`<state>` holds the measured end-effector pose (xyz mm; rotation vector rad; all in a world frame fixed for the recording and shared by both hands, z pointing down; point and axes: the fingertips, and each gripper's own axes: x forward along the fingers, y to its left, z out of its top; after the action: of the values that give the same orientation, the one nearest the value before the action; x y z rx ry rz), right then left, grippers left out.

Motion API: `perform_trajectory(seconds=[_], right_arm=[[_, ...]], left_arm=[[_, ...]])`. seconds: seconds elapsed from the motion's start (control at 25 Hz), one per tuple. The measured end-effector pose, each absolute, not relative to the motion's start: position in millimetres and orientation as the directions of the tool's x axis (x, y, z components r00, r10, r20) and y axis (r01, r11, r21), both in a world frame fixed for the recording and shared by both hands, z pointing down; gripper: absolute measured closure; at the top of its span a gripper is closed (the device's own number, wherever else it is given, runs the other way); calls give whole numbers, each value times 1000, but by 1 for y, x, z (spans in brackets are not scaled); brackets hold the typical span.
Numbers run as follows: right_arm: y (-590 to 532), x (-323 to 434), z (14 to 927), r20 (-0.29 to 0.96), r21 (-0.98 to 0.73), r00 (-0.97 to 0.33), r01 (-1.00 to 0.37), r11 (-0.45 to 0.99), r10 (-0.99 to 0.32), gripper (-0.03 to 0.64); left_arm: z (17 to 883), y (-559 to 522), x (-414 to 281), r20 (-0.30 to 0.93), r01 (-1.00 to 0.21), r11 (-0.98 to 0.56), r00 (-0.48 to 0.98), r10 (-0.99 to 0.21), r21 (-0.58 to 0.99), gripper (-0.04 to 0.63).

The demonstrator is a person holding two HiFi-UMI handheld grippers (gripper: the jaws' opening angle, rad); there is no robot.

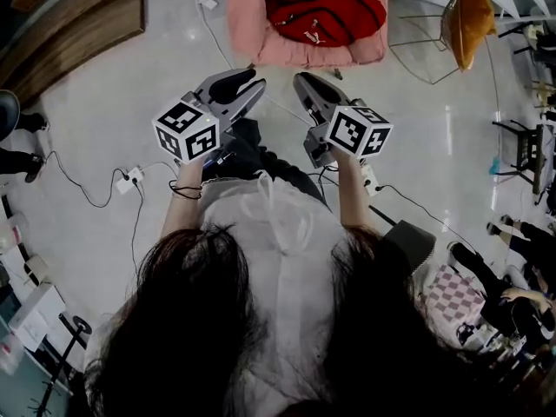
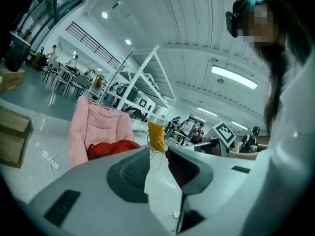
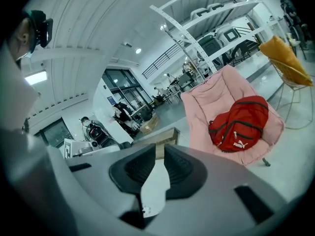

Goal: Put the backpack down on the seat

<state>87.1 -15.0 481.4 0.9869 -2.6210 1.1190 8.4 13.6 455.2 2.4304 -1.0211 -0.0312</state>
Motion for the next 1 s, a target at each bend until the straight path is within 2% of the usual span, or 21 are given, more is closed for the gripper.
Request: perform_trajectory(seconds=[0.4,1.0], right_arm=[[42,110,471,313,-598,-802,-583,550,-509,557],[55,114,470,291,-600,-805,-574,557,-516,558]], left_arm=[[449,69,30,164,-686,-581,696,-699,438,471],[450,83,36,170,-687,-598,703,-690,412,471]])
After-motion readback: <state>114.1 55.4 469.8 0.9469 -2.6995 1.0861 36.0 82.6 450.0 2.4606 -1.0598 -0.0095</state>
